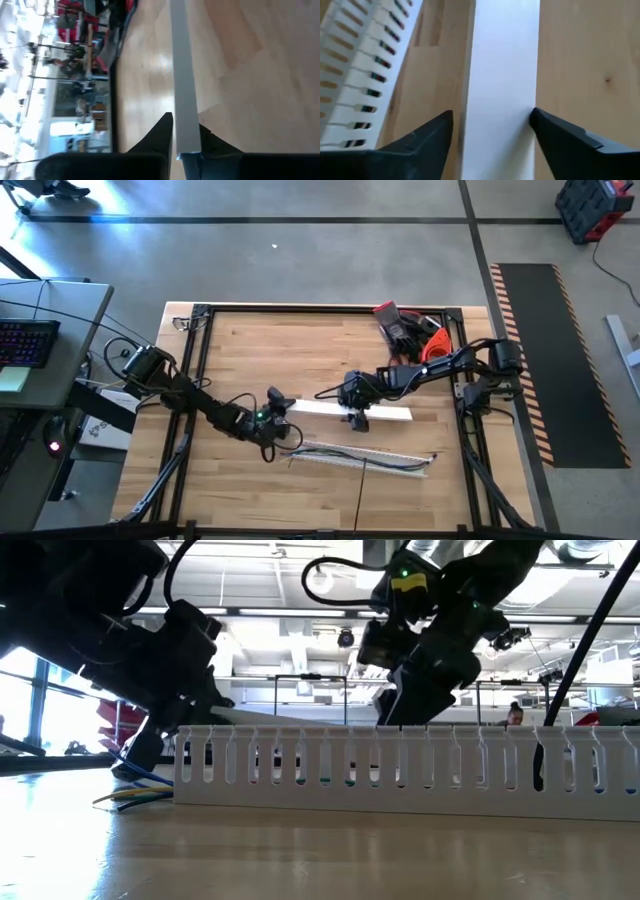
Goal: Ziptie cables
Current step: Close the white cable duct
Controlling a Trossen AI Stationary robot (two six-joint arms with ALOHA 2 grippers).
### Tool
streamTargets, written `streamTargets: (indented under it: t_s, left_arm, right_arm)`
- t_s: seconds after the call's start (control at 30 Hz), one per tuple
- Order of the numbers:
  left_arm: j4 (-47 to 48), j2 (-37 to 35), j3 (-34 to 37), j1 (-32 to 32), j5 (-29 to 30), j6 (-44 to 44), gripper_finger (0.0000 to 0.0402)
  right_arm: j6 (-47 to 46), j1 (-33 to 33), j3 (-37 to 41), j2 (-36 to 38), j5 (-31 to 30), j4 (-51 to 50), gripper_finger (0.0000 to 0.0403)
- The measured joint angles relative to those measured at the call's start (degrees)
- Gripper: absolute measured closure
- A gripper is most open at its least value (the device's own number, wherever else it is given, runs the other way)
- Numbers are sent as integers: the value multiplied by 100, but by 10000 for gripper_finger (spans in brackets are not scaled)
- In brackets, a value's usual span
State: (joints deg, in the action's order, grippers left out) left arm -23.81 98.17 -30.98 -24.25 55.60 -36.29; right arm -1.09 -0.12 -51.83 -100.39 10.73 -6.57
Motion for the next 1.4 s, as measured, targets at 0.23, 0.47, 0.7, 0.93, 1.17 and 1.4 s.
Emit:
streamTargets:
  t_s: [0.23, 0.47, 0.7, 0.93, 1.17, 1.4]
  left_arm:
    - [109, -8, -2, 130, -152, 831, 319]
    - [742, -330, -2, 321, -106, 2059, 241]
    - [1774, -1489, 43, 490, -30, 3260, 227]
    - [-105, -2189, 634, 917, -1177, 3446, 227]
    - [-1494, -1743, 984, 1483, -2815, 3621, 227]
    - [-1908, -1193, 979, 1530, -2969, 3623, 227]
  right_arm:
    - [25, -27, -2, 5, 214, -200, 264]
    - [217, 213, -11, 16, -1110, -425, 375]
    - [490, 634, 17, 15, -3440, -717, 394]
    - [615, 961, 30, -336, -4809, -494, 392]
    - [680, 1124, 14, -571, -4520, -83, 365]
    - [605, 988, 30, -450, -3099, 38, 271]
